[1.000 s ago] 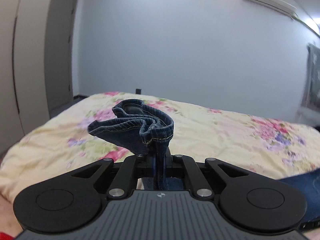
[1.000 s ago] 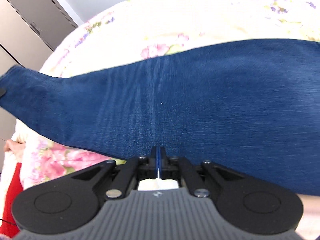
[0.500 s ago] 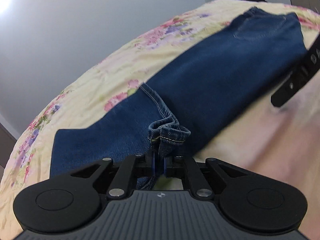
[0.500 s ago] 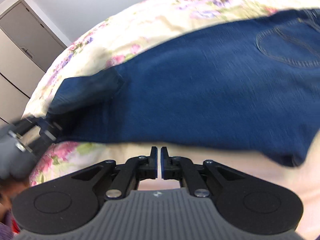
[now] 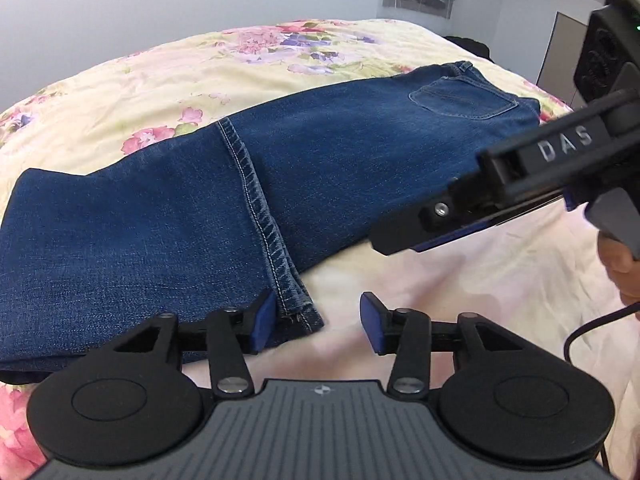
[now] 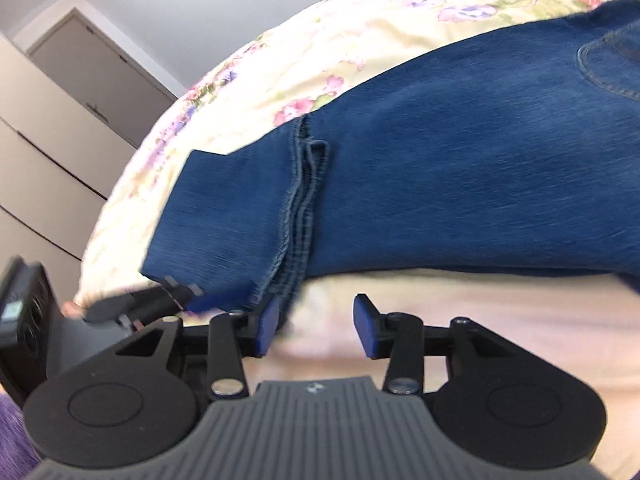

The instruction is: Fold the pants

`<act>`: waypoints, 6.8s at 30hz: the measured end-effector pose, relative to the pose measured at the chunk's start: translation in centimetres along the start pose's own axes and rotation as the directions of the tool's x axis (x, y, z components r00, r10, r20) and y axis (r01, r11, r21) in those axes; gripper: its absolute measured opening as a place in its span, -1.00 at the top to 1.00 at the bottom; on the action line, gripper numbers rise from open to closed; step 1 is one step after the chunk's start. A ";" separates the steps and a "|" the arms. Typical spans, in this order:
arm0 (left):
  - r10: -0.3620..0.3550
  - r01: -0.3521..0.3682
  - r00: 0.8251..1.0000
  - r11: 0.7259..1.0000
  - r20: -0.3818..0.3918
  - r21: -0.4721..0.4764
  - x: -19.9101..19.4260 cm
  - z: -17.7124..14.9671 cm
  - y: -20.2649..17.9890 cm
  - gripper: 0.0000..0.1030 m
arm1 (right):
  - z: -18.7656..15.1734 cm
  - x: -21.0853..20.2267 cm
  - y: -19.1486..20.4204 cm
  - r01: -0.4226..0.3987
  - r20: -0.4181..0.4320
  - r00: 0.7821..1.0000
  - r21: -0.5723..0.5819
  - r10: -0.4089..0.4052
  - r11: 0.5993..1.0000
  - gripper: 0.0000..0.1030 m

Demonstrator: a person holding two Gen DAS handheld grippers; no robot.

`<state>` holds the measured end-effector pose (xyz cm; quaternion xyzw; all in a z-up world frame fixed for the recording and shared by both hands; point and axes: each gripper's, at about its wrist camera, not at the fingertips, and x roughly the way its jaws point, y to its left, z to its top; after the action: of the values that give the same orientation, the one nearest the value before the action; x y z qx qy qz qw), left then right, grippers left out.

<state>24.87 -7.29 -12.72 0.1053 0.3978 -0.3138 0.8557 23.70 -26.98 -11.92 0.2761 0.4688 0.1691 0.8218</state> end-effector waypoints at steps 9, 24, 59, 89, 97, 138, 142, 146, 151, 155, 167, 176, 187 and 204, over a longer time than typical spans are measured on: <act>0.003 0.008 0.997 0.988 0.072 -0.155 -5.1 1.2 6.0 0.00 | 0.9 3.5 -0.5 -0.098 -0.053 0.993 0.184 0.109 0.978 -0.05; 0.199 -0.150 0.973 0.932 0.120 -0.331 -7.7 0.0 13.7 0.00 | 0.3 8.6 -0.8 -0.147 -0.085 0.979 0.336 0.185 0.930 0.75; 0.178 -0.160 0.984 0.930 0.025 -0.332 2.7 8.7 4.7 0.09 | 23.0 -22.6 -21.9 0.369 0.269 0.863 0.241 -0.427 0.898 0.97; 0.195 -0.193 0.980 0.901 -0.033 -0.388 5.5 7.9 3.9 0.10 | 14.4 -19.5 -30.3 0.115 0.332 0.875 0.563 -0.352 0.818 0.66; 0.184 -0.163 0.983 0.882 0.005 -0.443 5.1 8.5 4.6 0.10 | 22.1 -23.3 -19.9 0.193 0.454 0.841 0.256 -0.294 0.947 0.77; 0.223 -0.216 0.975 0.934 -0.007 -0.284 14.9 14.6 7.4 0.52 | 19.3 -14.3 -32.1 0.654 0.247 0.707 0.130 -0.663 0.745 0.41; 0.176 -0.159 0.984 0.942 0.034 -0.296 11.0 14.1 6.3 0.53 | 19.3 -15.2 -29.3 0.709 0.276 0.653 0.104 -0.705 0.698 0.43; 0.135 -0.123 0.990 0.969 0.042 -0.213 7.4 12.5 2.9 0.54 | 16.8 -17.2 -25.1 0.682 0.363 0.665 0.063 -0.653 0.729 0.41; 0.114 -0.111 0.993 0.978 0.011 -0.176 5.9 9.7 -0.5 0.62 | 12.7 -16.9 -20.6 0.604 0.424 0.737 -0.066 -0.526 0.794 0.41; 0.138 -0.147 0.989 0.973 -0.061 -0.178 7.2 7.2 -1.6 0.66 | 10.4 -15.1 -20.9 0.549 0.404 0.776 -0.053 -0.485 0.834 0.41; 0.148 -0.165 0.984 0.967 -0.100 -0.192 5.6 4.2 -3.5 0.63 | 7.6 -13.8 -23.7 0.477 0.351 0.810 0.073 -0.470 0.876 0.35; 0.055 0.003 0.993 0.861 0.101 -0.508 3.5 5.3 2.0 -0.08 | 6.4 -20.5 -29.4 0.133 0.496 0.785 0.452 -0.373 0.882 -0.59; -0.086 0.199 0.979 0.630 0.187 -0.751 9.2 3.4 7.9 -0.09 | 9.3 -18.8 -36.8 -0.107 0.528 0.804 0.580 -0.273 0.808 -0.50; -0.041 0.174 0.977 0.724 0.210 -0.668 7.1 8.6 7.2 0.81 | 11.3 -19.7 -33.9 -0.008 0.541 0.782 0.506 -0.310 0.863 0.78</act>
<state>38.10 -8.57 -12.77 -0.2683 0.4113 -0.2032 0.8471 24.15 -67.69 -14.73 0.4710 0.2289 -0.1191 0.8436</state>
